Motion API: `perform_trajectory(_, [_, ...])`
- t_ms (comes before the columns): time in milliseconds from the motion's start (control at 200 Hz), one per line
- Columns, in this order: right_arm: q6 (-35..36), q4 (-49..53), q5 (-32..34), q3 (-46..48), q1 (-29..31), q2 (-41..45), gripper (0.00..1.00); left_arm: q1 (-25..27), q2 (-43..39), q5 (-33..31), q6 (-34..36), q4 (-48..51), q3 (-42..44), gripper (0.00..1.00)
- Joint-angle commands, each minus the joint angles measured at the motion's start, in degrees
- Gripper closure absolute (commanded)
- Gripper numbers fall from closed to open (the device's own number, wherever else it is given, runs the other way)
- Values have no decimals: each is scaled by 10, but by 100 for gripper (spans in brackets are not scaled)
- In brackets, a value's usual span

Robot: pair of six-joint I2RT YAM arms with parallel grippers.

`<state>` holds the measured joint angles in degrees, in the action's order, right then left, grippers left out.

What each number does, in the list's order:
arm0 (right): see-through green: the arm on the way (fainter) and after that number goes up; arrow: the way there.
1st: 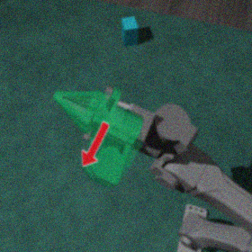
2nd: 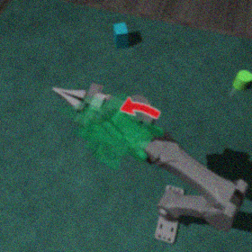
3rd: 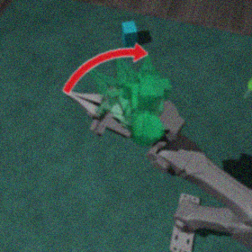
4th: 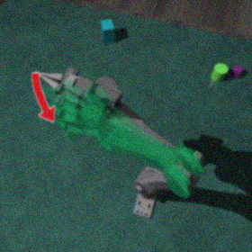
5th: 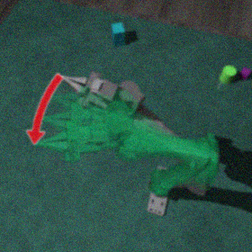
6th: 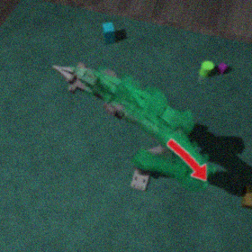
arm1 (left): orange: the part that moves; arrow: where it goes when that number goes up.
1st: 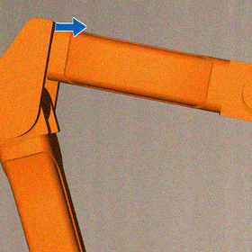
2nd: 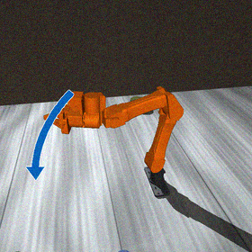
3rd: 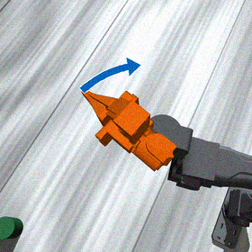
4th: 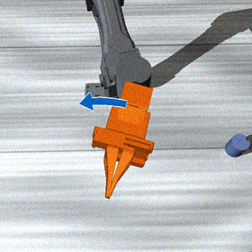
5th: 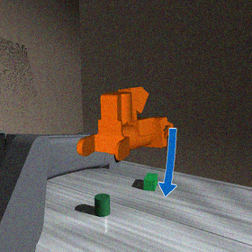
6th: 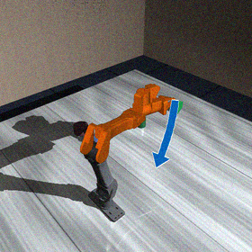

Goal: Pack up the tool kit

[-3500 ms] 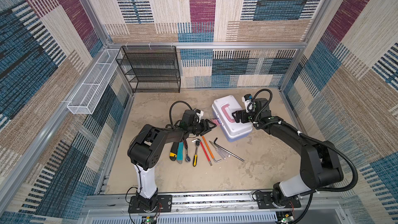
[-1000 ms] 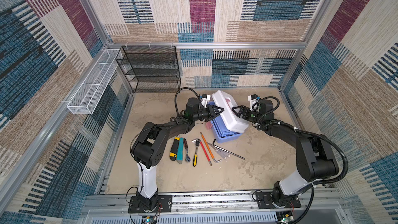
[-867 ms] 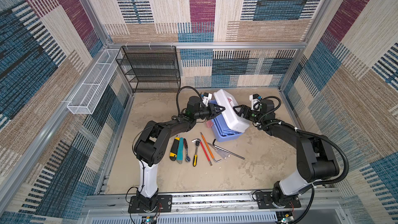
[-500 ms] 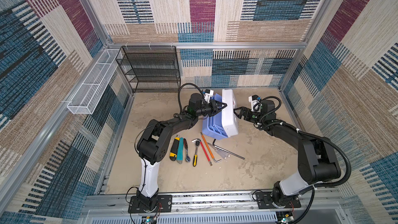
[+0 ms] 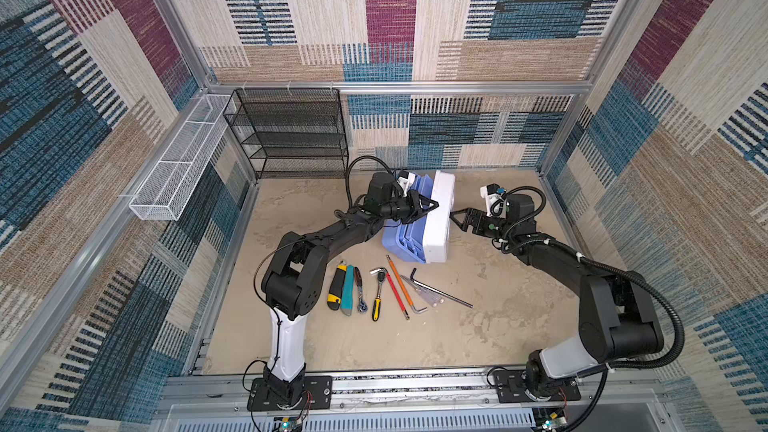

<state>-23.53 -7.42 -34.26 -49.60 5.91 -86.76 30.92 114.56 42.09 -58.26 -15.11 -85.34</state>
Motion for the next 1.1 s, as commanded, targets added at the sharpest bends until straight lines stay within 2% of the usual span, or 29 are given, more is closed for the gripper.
perform_trajectory(0, [6, -7, -1, 2, 0, 9, 1, -2, -14, -3, 62, 35, -24, 90])
perform_trajectory(596, [21, -10, 2, 44, -27, 36, 1, -5, -8, -25, 134, 196, -108, 90])
perform_trajectory(1082, [26, -31, -14, 98, -73, 53, 0, 19, 29, -84, 240, 364, -213, 91])
perform_trajectory(1097, [26, -32, -14, 99, -74, 53, 0, 21, 31, -102, 244, 369, -216, 91])
